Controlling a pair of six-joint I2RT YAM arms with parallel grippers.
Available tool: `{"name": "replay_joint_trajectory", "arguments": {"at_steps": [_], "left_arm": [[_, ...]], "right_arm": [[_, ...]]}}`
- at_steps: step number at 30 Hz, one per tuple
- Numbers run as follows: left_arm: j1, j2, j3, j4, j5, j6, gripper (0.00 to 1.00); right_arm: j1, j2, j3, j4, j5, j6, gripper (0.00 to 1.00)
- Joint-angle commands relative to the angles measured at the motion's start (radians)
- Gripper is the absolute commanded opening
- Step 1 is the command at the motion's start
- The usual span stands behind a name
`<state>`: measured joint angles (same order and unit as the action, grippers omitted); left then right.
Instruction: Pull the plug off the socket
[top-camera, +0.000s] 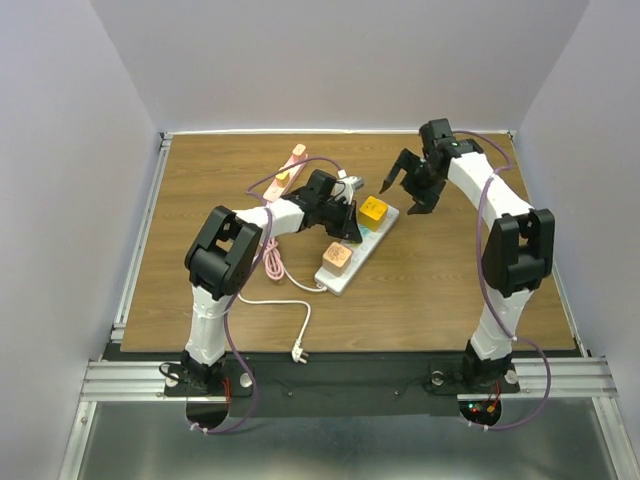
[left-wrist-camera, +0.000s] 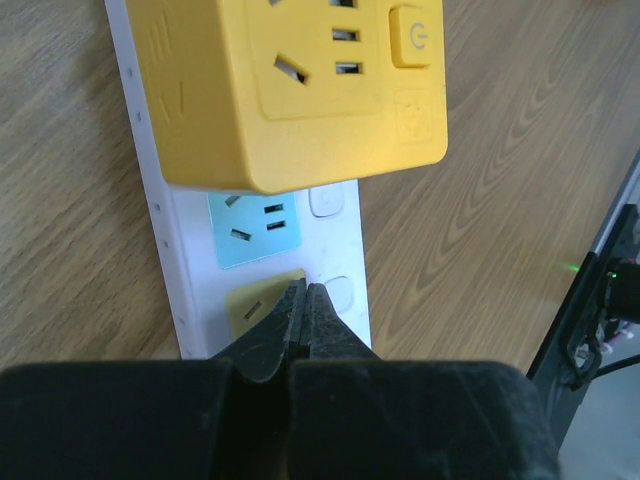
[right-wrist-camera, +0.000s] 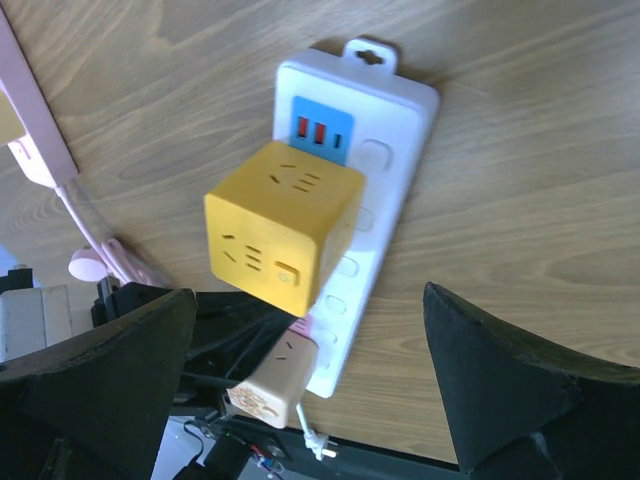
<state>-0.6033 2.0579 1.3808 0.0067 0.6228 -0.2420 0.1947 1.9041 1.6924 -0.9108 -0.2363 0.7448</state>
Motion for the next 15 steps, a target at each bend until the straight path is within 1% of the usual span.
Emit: {"name": "replay_joint_trajectory", "arguments": {"at_steps": [1, 3, 6, 7, 9, 13, 14, 15], "left_arm": [[0.025, 0.010, -0.042, 0.036, 0.002, -0.020, 0.00], [0.030, -0.014, -0.066, 0.050, -0.005, -0.025, 0.00], [0.037, -0.035, -0.104, 0.075, -0.014, -0.045, 0.00], [0.040, -0.044, -0.112, 0.078, -0.014, -0.052, 0.00], [0.043, -0.053, -0.138, 0.101, -0.012, -0.065, 0.00], [0.045, -0.079, -0.180, 0.144, -0.011, -0.109, 0.00], [0.045, -0.085, -0.184, 0.154, -0.011, -0.118, 0.00], [0.045, -0.096, -0.189, 0.162, -0.008, -0.126, 0.00]], "right_arm": [[0.040, 0.044, 0.081, 0.013, 0.006, 0.025, 1.00], [0.049, 0.091, 0.099, 0.012, 0.022, 0.040, 0.99], [0.058, 0.151, 0.128, 0.015, 0.005, 0.048, 0.95], [0.063, 0.167, 0.142, 0.015, -0.004, 0.044, 0.89], [0.083, 0.202, 0.184, 0.013, -0.027, 0.036, 0.86], [0.109, 0.248, 0.243, 0.015, -0.054, 0.033, 0.74], [0.112, 0.259, 0.257, 0.016, -0.076, 0.033, 0.73], [0.121, 0.288, 0.295, 0.018, -0.086, 0.033, 0.68]]}}
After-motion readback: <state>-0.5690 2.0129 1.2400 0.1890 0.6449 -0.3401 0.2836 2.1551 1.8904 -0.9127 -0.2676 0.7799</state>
